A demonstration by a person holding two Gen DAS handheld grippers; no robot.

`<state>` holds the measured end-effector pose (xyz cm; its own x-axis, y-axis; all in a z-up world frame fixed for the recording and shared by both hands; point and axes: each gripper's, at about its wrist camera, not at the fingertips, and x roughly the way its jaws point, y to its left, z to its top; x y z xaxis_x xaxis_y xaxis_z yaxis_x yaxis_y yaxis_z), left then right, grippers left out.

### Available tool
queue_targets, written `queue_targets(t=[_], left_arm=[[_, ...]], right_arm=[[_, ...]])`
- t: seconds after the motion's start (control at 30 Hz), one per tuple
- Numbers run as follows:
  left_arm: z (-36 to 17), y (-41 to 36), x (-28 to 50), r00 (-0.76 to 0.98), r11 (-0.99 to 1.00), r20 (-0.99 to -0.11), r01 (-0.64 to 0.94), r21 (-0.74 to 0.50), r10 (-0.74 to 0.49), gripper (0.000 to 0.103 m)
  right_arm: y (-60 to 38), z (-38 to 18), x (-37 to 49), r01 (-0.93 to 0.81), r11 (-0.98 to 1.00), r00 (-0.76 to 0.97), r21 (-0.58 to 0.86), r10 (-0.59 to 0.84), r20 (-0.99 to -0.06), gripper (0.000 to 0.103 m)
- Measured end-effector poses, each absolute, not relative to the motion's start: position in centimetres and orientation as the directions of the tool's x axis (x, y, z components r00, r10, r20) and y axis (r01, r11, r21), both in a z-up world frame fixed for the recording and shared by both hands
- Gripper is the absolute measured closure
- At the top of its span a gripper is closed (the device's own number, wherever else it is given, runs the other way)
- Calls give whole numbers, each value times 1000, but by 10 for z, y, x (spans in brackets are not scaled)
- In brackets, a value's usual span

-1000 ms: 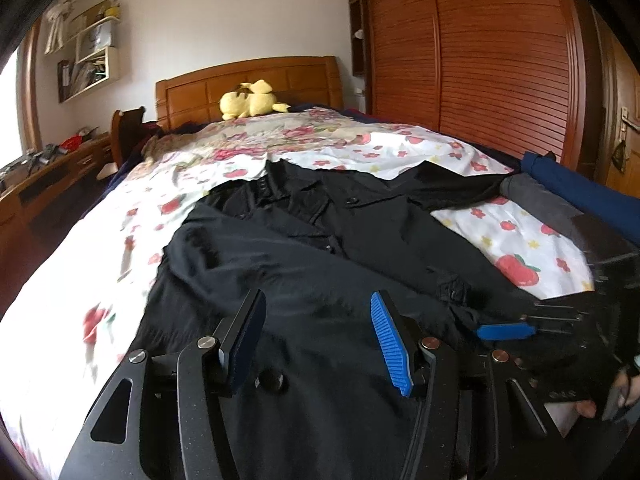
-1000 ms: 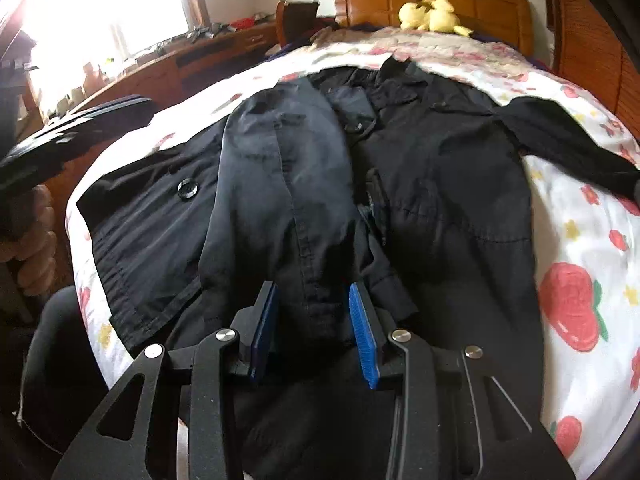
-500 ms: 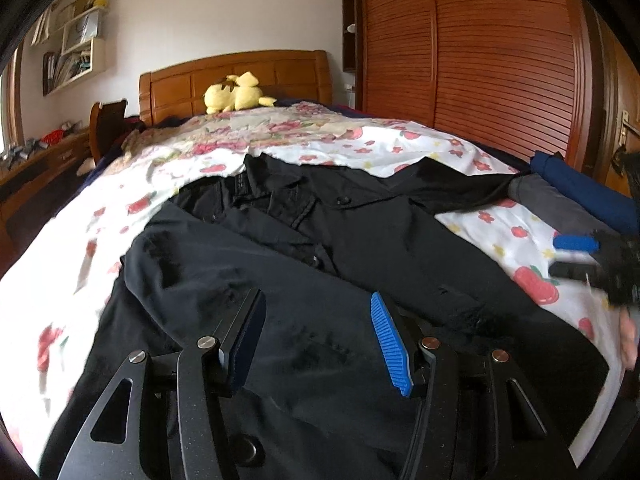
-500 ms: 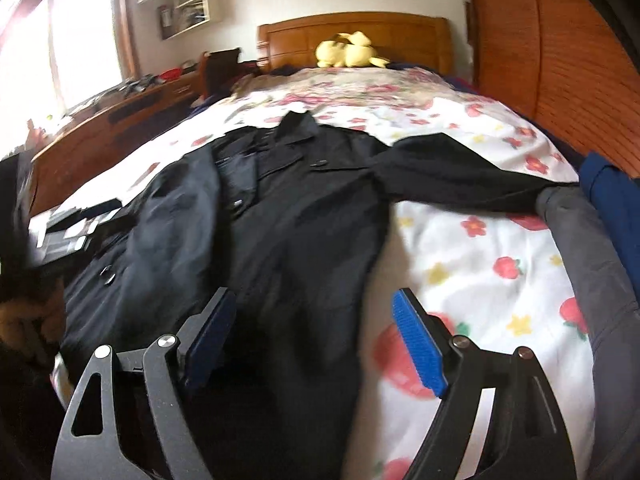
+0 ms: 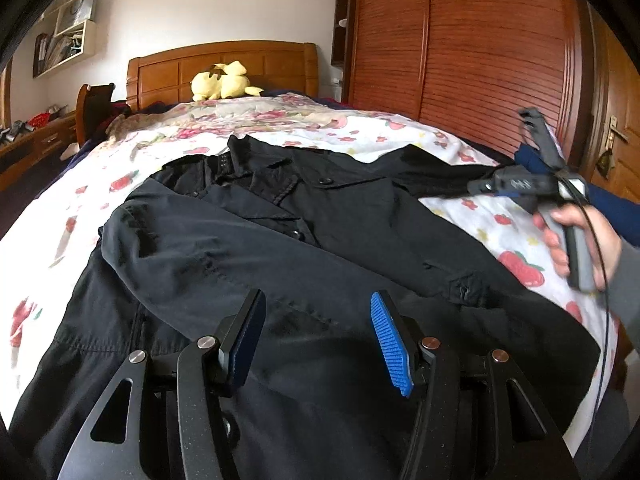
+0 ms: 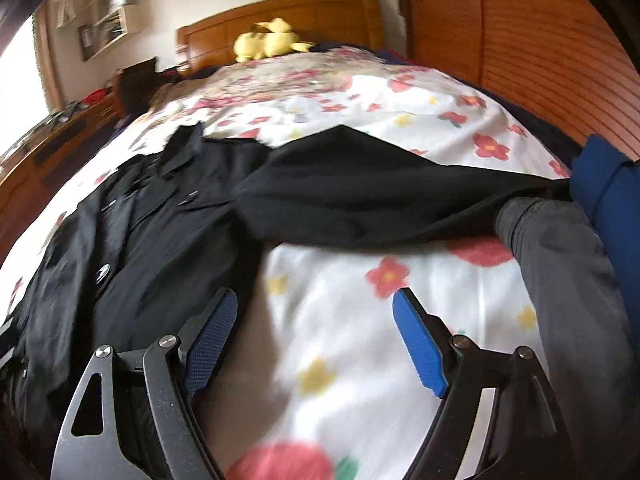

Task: Fold large clothes
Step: 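Move the right tool to the other sleeve cuff and close on it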

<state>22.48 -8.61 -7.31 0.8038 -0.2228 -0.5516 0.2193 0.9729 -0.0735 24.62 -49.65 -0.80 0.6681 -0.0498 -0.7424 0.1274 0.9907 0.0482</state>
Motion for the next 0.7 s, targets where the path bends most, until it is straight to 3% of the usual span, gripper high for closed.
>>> queue_targets(t=[0.37, 0.43, 0.53, 0.67, 0.7], left_arm=[[-59, -66, 210, 815, 971, -529, 214, -102, -236, 46], [-58, -63, 210, 820, 974, -527, 204, -93, -222, 46], [-57, -59, 209, 825, 977, -523, 191, -98, -214, 46], [-57, -57, 208, 823, 975, -523, 187, -117, -221, 46], [-57, -58, 208, 823, 975, -522, 189, -116, -221, 46]], right_arm=[[-555, -26, 302, 330, 937, 597, 115, -113, -794, 22], [-557, -25, 306, 344, 932, 596, 117, -120, -794, 26], [-557, -25, 316, 353, 930, 578, 103, -130, -805, 40], [-556, -28, 329, 325, 940, 573, 104, -108, -812, 87], [-555, -24, 330, 320, 943, 587, 87, -125, -800, 91]])
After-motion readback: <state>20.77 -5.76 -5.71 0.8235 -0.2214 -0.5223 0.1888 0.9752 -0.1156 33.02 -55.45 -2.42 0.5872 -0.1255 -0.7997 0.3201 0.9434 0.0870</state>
